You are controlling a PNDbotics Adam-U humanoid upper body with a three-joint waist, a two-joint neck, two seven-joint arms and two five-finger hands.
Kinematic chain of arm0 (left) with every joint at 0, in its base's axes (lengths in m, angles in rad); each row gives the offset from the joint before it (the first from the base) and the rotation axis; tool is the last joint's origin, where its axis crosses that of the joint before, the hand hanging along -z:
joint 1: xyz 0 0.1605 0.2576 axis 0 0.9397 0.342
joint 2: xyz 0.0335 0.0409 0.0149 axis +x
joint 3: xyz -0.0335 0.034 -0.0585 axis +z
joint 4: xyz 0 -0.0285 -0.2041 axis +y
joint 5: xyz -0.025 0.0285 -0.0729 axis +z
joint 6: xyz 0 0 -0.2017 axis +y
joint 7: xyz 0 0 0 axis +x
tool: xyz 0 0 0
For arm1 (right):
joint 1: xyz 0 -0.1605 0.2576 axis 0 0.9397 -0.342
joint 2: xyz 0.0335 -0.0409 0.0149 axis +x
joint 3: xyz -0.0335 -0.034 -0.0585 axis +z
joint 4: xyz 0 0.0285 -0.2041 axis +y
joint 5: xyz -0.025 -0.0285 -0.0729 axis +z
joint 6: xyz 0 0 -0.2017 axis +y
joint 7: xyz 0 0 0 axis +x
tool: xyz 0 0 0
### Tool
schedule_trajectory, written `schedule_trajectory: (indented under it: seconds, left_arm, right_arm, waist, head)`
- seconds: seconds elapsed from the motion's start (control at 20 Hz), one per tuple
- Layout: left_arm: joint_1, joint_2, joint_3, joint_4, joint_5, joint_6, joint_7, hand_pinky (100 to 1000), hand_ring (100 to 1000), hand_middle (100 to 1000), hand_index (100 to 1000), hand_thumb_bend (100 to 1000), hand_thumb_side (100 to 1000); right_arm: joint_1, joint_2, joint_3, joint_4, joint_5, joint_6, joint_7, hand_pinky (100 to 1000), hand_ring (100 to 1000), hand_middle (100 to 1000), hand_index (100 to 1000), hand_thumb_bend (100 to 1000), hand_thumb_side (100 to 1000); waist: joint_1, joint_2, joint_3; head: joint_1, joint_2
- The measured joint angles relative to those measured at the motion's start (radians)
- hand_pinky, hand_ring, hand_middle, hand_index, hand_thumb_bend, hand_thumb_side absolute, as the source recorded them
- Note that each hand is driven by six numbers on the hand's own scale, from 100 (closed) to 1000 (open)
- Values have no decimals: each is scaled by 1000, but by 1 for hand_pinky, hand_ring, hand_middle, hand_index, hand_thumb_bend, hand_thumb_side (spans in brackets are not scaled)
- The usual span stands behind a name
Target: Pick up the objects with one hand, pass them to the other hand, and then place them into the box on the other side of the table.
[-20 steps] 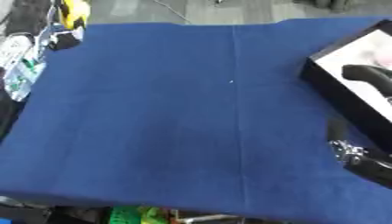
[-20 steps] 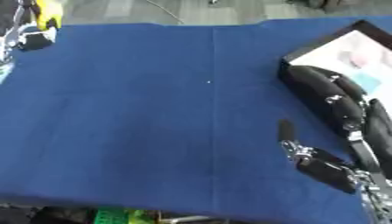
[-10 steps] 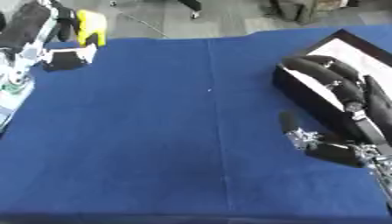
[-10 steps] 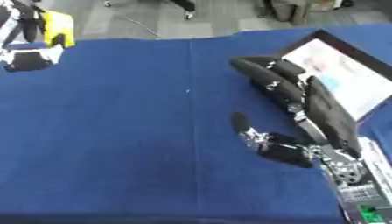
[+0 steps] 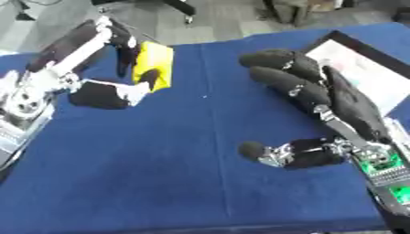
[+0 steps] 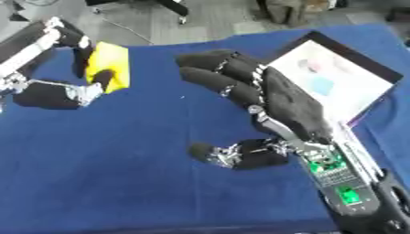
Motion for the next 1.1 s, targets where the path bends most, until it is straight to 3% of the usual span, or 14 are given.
schedule_trajectory:
  seconds: [0.55, 0.65, 0.7, 1.1]
  left_arm:
    - [-84, -40, -88, -8, 162, -44, -125, 659, 320, 249, 258, 100, 252]
    - [-94, -43, -99, -8, 184, -45, -140, 660, 323, 250, 259, 100, 214]
    - [-98, -45, -105, -8, 194, -45, -147, 660, 323, 251, 260, 100, 251]
    - [-107, -48, -141, -11, 237, -39, -198, 663, 330, 256, 263, 100, 249]
  right_arm:
    - [-25, 0, 31, 0, -18, -43, 25, 865, 890, 933, 976, 460, 100]
    - [-29, 0, 34, 0, -18, -46, 33, 860, 878, 927, 972, 466, 100]
    - [-32, 0, 38, 0, -18, -47, 36, 857, 873, 924, 970, 444, 100]
    - [-33, 0, 47, 0, -26, -51, 55, 839, 844, 902, 950, 416, 100]
  waist:
    - [4, 0, 5]
    - [4, 0, 5]
    - [4, 0, 6]
    - [5, 0, 9]
  head:
    - [-11, 0]
    - [-14, 0]
    - [-16, 0]
    - [-29, 0]
